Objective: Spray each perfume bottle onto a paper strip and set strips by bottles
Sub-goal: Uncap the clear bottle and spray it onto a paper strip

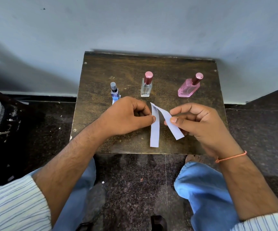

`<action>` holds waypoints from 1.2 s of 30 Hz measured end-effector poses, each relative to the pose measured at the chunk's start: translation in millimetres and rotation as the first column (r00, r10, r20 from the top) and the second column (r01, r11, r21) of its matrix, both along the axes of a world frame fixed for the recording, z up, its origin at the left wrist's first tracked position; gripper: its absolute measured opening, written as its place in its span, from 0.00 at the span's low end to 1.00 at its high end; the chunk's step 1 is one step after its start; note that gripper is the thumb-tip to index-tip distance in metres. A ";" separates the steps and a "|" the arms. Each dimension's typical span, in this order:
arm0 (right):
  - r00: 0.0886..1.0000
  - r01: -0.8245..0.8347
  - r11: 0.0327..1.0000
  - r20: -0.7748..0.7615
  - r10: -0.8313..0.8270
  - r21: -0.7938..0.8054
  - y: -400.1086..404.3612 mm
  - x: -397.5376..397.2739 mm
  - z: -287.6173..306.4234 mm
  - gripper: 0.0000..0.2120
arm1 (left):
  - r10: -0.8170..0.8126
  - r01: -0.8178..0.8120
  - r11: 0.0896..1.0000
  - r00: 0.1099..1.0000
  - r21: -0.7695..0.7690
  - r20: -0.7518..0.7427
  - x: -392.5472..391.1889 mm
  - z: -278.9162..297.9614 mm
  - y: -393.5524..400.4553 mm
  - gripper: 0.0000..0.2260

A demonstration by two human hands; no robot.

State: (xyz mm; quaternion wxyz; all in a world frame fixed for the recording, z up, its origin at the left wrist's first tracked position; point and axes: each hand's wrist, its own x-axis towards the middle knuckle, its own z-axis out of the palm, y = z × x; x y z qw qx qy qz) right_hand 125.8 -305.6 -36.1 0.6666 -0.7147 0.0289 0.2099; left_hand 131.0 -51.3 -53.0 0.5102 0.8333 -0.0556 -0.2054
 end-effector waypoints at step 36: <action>0.580 0.120 0.833 0.719 0.383 -0.541 8.5 -9.3 -12.8 0.09 | -0.153 0.155 0.988 0.980 -0.002 0.131 -1.6 0.8 -3.1 0.06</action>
